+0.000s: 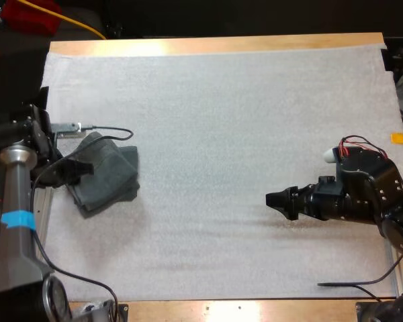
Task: Pick towel from pile, fold and stack
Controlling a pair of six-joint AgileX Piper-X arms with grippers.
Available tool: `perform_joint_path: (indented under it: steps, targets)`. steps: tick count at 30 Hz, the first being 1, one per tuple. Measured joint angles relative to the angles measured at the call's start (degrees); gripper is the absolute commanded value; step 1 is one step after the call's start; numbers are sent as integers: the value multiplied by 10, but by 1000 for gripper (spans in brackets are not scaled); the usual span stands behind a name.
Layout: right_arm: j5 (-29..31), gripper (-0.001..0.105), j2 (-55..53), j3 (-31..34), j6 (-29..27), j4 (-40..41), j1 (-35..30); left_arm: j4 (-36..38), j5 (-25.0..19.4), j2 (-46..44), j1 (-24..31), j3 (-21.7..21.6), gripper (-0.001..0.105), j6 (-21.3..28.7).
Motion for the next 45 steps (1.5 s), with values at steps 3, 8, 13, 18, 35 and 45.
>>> perform_joint_path:
  steps: [3,8,13,18,35,45]
  targets:
    - [-7,81,0,0,-2,0,0,-1,23,-27,0,-12,59,0]
    - [-8,81,0,0,-2,-1,0,-11,75,-62,0,-17,59,0]
    - [-8,81,0,0,-2,-6,0,-31,138,-75,-16,-17,72,-1]
    - [-8,81,0,0,-2,-6,0,-67,142,-75,-68,-17,71,-1]
    - [-8,81,0,0,-2,-6,0,-125,65,37,-119,-17,71,-1]
    - [-8,81,0,0,-2,-5,0,-139,70,138,-119,-17,71,-1]
